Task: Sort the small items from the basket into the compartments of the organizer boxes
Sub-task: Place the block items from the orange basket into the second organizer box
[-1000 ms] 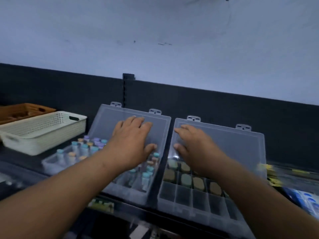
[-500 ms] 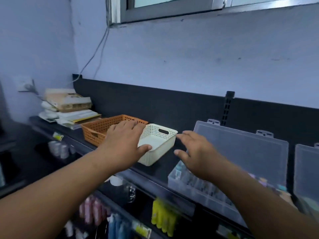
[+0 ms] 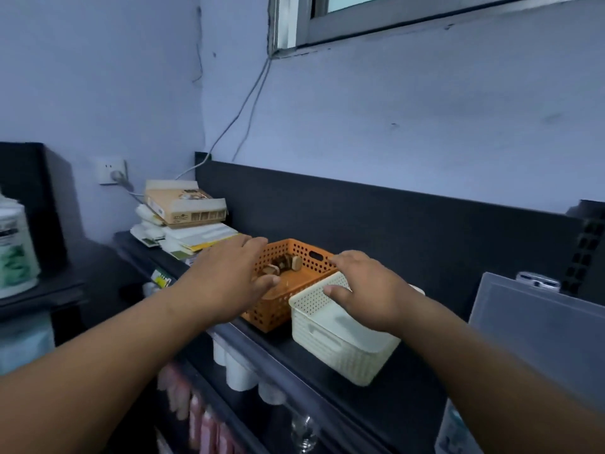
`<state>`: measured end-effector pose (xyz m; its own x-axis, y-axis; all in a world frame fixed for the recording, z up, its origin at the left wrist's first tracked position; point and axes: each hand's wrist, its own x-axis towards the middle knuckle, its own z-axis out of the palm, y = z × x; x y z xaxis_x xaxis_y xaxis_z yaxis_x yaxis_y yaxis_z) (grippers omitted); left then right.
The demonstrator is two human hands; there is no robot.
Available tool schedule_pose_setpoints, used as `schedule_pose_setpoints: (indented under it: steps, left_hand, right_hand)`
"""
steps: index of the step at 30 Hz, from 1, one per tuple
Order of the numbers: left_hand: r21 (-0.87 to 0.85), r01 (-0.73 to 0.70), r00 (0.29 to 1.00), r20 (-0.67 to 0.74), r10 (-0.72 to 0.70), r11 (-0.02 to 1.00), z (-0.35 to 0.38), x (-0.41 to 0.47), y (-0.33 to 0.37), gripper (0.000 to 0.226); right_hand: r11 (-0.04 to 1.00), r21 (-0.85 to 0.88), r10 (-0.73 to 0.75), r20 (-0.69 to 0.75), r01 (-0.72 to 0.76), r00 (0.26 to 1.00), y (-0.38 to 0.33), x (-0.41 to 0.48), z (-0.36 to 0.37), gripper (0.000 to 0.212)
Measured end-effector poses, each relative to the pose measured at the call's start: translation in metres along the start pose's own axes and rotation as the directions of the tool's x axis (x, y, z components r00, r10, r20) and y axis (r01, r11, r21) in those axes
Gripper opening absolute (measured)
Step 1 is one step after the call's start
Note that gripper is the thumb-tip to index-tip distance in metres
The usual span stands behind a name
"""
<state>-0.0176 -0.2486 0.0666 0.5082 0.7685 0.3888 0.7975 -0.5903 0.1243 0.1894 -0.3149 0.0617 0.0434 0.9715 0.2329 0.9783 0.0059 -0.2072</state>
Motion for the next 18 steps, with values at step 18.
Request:
schedule_pose_setpoints:
  steps: [18]
  left_hand:
    - [-0.055,-0.139,0.931,0.333,0.149,0.989,0.101,0.188,-0.097,0.041]
  right_hand:
    - [0.961,-0.021,0.277,0.032,-0.277,0.960,0.020,0.154,0.058,0.058]
